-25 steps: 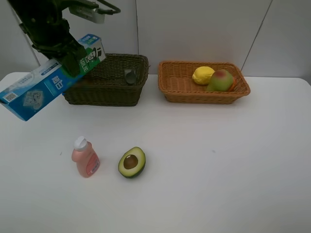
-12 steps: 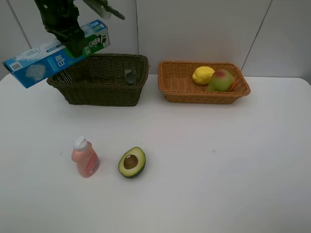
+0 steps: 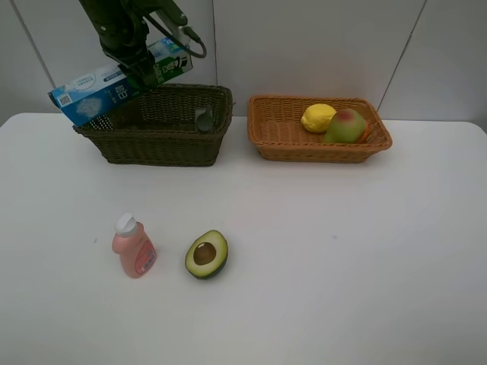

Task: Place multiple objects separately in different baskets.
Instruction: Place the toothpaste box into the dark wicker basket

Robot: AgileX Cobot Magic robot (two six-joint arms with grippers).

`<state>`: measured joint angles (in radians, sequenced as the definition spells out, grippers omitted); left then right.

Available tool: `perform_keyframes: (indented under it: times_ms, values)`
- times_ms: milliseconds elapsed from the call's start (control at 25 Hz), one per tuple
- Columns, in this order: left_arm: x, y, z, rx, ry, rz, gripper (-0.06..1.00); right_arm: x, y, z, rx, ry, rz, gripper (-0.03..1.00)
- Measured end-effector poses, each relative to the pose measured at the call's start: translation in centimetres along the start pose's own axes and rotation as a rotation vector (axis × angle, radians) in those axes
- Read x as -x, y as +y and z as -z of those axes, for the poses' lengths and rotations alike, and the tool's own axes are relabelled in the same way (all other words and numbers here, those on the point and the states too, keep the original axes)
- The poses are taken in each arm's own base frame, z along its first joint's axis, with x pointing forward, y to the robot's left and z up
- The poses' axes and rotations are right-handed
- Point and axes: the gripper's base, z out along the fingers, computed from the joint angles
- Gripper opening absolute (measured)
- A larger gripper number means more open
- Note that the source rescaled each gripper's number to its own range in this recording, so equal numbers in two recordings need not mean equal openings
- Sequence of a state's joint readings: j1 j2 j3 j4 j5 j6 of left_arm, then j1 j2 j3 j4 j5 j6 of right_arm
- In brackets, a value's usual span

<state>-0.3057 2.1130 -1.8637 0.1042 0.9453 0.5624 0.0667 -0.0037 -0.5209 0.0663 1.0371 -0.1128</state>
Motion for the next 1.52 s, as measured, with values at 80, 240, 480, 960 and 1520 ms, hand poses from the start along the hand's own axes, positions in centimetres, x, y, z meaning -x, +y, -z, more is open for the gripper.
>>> perform_keyframes:
  times_ms: [80,240,480,960,1520]
  values:
    - [0.1,0.0,-0.6,0.008,-0.014,-0.008,0.55,0.0,0.0,0.0,0.000,0.000,0.000,1.00]
    - [0.6,0.1,-1.5,0.022,-0.058,-0.012,0.55,0.0,0.0,0.0,0.000,0.000,0.000,1.00]
    - [0.8,-0.1,-3.2,0.028,-0.082,-0.024,0.55,0.0,0.0,0.0,0.000,0.000,0.000,1.00]
    - [0.7,-0.4,-4.9,0.022,-0.085,-0.014,0.55,0.0,0.0,0.0,0.000,0.000,0.000,1.00]
    - [0.9,-0.6,-5.6,0.009,-0.095,-0.001,0.55,0.0,0.0,0.0,0.000,0.000,0.000,1.00]
